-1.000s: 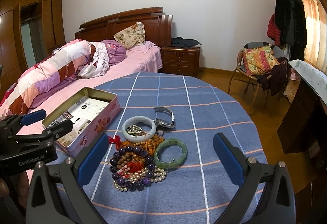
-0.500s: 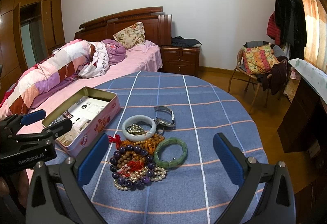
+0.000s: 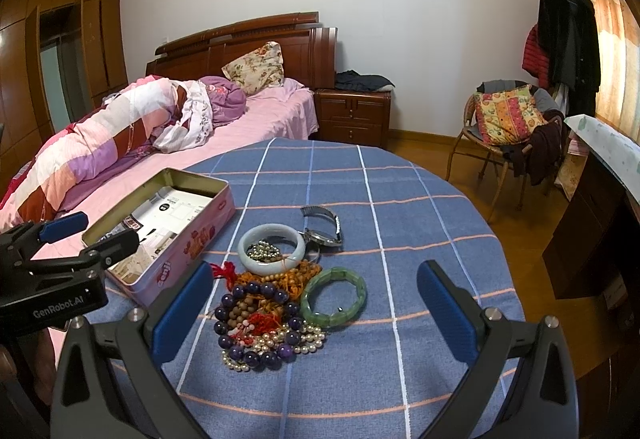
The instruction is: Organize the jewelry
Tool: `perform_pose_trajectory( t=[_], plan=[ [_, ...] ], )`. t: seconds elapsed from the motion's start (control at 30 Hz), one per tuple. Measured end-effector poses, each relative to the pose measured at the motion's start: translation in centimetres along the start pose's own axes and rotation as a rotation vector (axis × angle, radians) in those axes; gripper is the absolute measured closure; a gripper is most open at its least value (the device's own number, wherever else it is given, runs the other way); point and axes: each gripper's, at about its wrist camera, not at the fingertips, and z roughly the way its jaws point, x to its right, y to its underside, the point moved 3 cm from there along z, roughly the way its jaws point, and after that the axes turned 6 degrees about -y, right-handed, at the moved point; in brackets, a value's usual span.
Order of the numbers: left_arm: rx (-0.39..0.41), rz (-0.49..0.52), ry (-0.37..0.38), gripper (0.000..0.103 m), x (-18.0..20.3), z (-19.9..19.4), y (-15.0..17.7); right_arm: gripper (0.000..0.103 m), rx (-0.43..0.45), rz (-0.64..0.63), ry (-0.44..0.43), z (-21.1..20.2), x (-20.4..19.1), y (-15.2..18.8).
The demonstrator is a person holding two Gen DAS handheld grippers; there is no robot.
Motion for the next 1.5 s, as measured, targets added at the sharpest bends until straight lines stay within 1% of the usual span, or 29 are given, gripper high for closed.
perform_pose_trajectory(
  t=[0.4, 0.57, 0.67, 0.73, 0.77, 0.83, 0.9, 0.97, 1.03, 1.07, 1.1, 1.13, 1.2, 1.33, 1.37, 1.4, 1.43, 1.5],
  plan=[
    [-0.013, 0.001, -0.001, 0.018, -0.1, 0.4, 0.2, 0.000, -0.014, 0.008, -0.008, 0.5, 0.2, 0.7],
    [-0.036, 0.000, 0.031, 0.018, 0.3, 1.1, 0.5, 0.000, -0.033, 0.036, -0.002, 0.9, 1.5, 1.1],
    [-0.054, 0.015, 0.056, 0.018, 1.3, 1.5, 1.0, 0.000, -0.051, 0.049, 0.002, 1.3, 2.6, 1.3],
    [-0.061, 0.031, 0.078, 0.018, 2.3, 1.7, 1.3, 0.004, -0.065, 0.060, 0.008, 1.7, 3.4, 1.5],
    [-0.064, 0.039, 0.089, 0.018, 2.8, 1.9, 1.4, 0.004, -0.076, 0.071, 0.012, 1.9, 4.0, 1.8],
    [-0.082, 0.067, 0.112, 0.018, 4.1, 2.3, 1.8, 0.010, -0.092, 0.092, 0.007, 2.2, 5.1, 2.1],
    [-0.097, 0.088, 0.131, 0.018, 5.1, 2.8, 2.1, 0.011, -0.108, 0.111, 0.008, 2.4, 6.1, 2.5],
    [-0.114, 0.106, 0.148, 0.018, 6.0, 3.3, 2.4, 0.014, -0.120, 0.119, 0.003, 2.6, 6.6, 2.9],
    [-0.135, 0.118, 0.159, 0.026, 6.6, 3.9, 2.6, 0.018, -0.132, 0.125, 0.000, 2.9, 7.0, 3.0],
    [-0.151, 0.120, 0.172, 0.039, 6.8, 4.4, 2.8, 0.018, -0.137, 0.128, -0.005, 3.0, 7.1, 3.1],
    [-0.168, 0.118, 0.181, 0.049, 7.0, 4.7, 2.9, 0.018, -0.141, 0.130, -0.012, 3.1, 7.1, 3.2],
    [-0.186, 0.115, 0.188, 0.050, 7.0, 5.1, 3.1, 0.018, -0.142, 0.130, -0.015, 3.2, 7.1, 3.2],
    [-0.210, 0.098, 0.210, 0.051, 7.0, 5.6, 3.4, 0.018, -0.144, 0.127, -0.022, 3.3, 7.1, 3.3],
    [-0.208, 0.100, 0.227, 0.051, 7.5, 5.6, 3.3, 0.018, -0.147, 0.129, -0.028, 3.6, 7.3, 3.3],
    [-0.209, 0.098, 0.242, 0.054, 7.6, 5.6, 3.3, 0.018, -0.148, 0.128, -0.029, 3.7, 7.2, 3.3],
    [-0.209, 0.096, 0.264, 0.071, 7.7, 5.6, 3.4, 0.018, -0.150, 0.126, -0.029, 3.8, 7.2, 3.2],
    [-0.215, 0.091, 0.307, 0.081, 7.9, 5.4, 3.4, 0.018, -0.150, 0.125, -0.029, 3.9, 7.2, 3.1],
    [-0.209, 0.114, 0.319, 0.084, 8.3, 5.1, 3.4, 0.018, -0.146, 0.125, -0.026, 3.8, 7.2, 3.1]
  ],
)
